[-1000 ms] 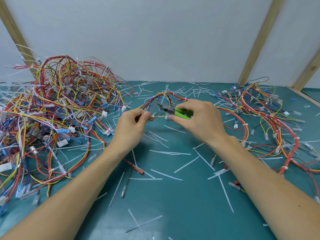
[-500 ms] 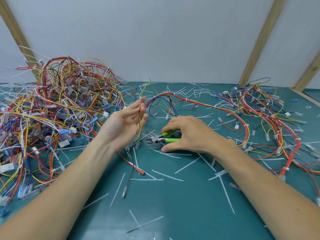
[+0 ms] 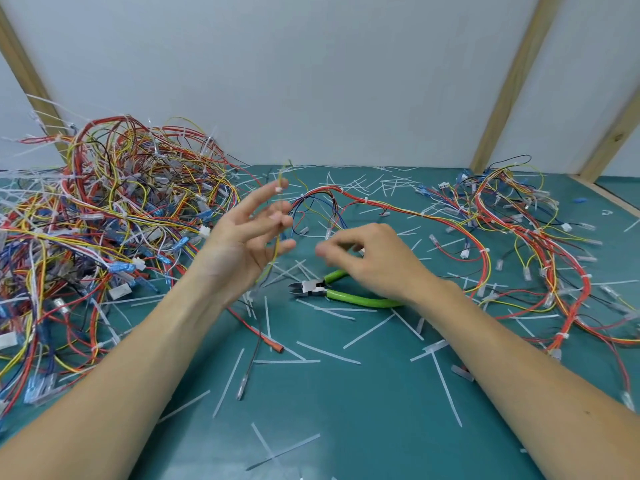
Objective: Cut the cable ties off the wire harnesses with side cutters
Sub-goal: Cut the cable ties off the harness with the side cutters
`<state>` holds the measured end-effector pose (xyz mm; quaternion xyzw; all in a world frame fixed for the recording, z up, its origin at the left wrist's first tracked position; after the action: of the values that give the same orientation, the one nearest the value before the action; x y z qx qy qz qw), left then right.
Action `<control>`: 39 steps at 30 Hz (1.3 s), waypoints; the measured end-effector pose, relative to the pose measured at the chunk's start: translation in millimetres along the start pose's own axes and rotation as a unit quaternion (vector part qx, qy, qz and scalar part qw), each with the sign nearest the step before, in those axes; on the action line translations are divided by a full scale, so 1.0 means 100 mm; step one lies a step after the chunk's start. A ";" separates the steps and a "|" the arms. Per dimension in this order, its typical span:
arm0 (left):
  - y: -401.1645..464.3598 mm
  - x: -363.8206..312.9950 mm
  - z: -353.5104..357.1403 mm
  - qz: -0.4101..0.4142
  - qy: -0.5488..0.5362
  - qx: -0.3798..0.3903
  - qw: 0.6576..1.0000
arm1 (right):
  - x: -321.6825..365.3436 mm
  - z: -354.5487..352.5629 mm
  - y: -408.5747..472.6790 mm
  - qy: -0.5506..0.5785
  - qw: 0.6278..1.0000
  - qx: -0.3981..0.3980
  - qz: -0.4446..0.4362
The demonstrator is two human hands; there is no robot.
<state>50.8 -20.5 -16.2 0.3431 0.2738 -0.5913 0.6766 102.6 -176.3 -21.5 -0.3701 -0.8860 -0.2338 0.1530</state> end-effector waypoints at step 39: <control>-0.03 0.10 0.14 0.017 0.198 0.012 0.980 | 0.13 -0.77 -0.16 -0.138 0.937 -0.318 -0.041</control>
<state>48.5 -37.7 -16.2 0.4663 0.3895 -0.5029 0.6148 89.9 -219.2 44.5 -0.3910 -0.7925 -0.4559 -0.1059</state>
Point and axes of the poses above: each hand's wrist, its own y-axis towards the middle knuckle, its own z-axis out of the palm, x = y × z, the point moved 9 cm from there along y, towards the middle knuckle, and after that the axes turned 11 degrees about -y, right-handed, at the moved point
